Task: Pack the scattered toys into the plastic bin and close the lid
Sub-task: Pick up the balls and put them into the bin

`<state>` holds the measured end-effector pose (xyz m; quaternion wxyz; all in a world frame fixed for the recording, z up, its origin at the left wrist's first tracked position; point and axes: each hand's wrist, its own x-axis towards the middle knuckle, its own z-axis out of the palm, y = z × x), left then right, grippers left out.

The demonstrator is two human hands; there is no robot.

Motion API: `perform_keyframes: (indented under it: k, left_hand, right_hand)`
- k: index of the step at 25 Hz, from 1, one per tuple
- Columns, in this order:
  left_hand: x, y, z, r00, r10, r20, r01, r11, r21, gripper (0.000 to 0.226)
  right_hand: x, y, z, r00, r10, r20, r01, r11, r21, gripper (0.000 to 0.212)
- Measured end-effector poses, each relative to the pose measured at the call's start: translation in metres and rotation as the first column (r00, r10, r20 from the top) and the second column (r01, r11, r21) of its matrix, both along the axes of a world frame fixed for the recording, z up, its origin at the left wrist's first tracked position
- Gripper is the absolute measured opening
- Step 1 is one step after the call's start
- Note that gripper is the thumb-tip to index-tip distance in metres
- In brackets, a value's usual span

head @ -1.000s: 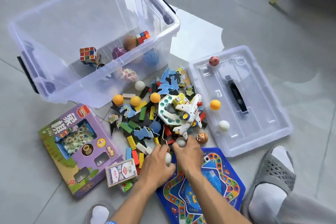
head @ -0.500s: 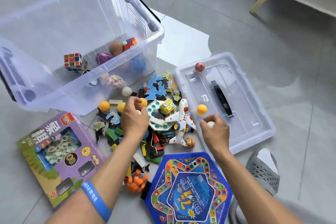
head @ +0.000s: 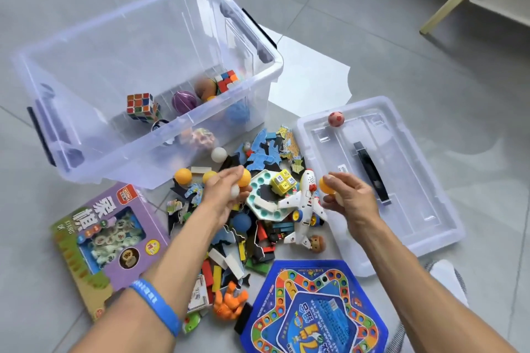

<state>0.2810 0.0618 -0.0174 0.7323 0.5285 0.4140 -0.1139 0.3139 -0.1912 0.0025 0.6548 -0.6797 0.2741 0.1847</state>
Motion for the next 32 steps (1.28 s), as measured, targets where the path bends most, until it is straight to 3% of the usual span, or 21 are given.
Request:
perform_keyframes:
  k: [1, 2, 5, 10, 14, 17, 21, 23, 25, 26, 28, 30, 32]
  left_hand:
    - [-0.008, -0.002, 0.017, 0.985, 0.173, 0.005, -0.165, 0.945, -0.282, 0.041]
    - [-0.018, -0.005, 0.032, 0.961, 0.278, -0.001, -0.248, 0.858, -0.450, 0.041]
    - [-0.047, -0.011, 0.080, 0.881, 0.472, 0.038, -0.324, 0.659, -0.678, 0.036]
    - [-0.060, 0.024, 0.153, 0.711, 0.681, 0.177, -0.427, 0.618, -0.661, 0.024]
    - [-0.048, 0.088, 0.192, 0.651, 0.736, 0.183, -0.507, 0.602, -0.617, 0.067]
    - [-0.049, 0.112, 0.190, 0.601, 0.776, 0.192, -0.543, 0.572, -0.615, 0.084]
    - [-0.066, 0.078, 0.143, 0.616, 0.753, 0.231, -0.676, 0.656, -0.335, 0.043]
    - [-0.077, 0.052, 0.107, 0.735, 0.661, 0.149, -0.671, 0.742, 0.019, 0.025]
    - [-0.086, 0.043, 0.069, 0.899, 0.437, 0.000, -0.398, 0.818, 0.415, 0.017]
    - [-0.086, 0.045, 0.052, 0.955, 0.286, -0.078, -0.197, 0.809, 0.554, 0.019]
    - [-0.078, 0.059, 0.024, 0.983, -0.016, -0.182, 0.143, 0.686, 0.714, 0.031]
    - [-0.059, 0.076, 0.006, 0.926, -0.266, -0.267, 0.366, 0.466, 0.805, 0.046]
    - [-0.036, 0.089, -0.008, 0.836, -0.405, -0.370, 0.496, 0.271, 0.825, 0.056]
  right_hand:
    - [-0.007, 0.010, 0.017, 0.996, -0.076, -0.055, 0.088, 0.960, 0.267, 0.030]
    - [-0.015, 0.022, 0.034, 0.989, -0.094, -0.118, 0.137, 0.888, 0.439, 0.030]
    - [-0.040, 0.066, 0.079, 0.978, -0.018, -0.206, 0.158, 0.708, 0.688, 0.031]
    - [-0.031, 0.166, 0.140, 0.978, 0.005, -0.209, 0.165, 0.594, 0.787, 0.038]
    - [-0.011, 0.229, 0.180, 0.985, 0.068, -0.157, 0.090, 0.571, 0.816, 0.079]
    - [-0.010, 0.235, 0.187, 0.981, 0.081, -0.174, 0.085, 0.629, 0.773, 0.084]
    - [-0.032, 0.188, 0.146, 0.980, -0.023, -0.200, 0.146, 0.765, 0.628, 0.067]
    - [-0.050, 0.161, 0.113, 0.956, -0.095, -0.276, 0.230, 0.827, 0.513, 0.061]
    - [-0.062, 0.149, 0.084, 0.952, -0.093, -0.292, 0.210, 0.893, 0.399, 0.054]
    - [-0.062, 0.149, 0.071, 0.959, -0.074, -0.272, 0.169, 0.924, 0.344, 0.048]
    - [-0.057, 0.155, 0.051, 0.981, -0.008, -0.192, 0.049, 0.976, 0.212, 0.029]
    - [-0.052, 0.156, 0.029, 0.976, 0.220, 0.003, -0.218, 0.970, -0.107, 0.015]
    - [-0.057, 0.151, 0.007, 0.834, 0.545, 0.082, -0.452, 0.762, -0.463, 0.016]
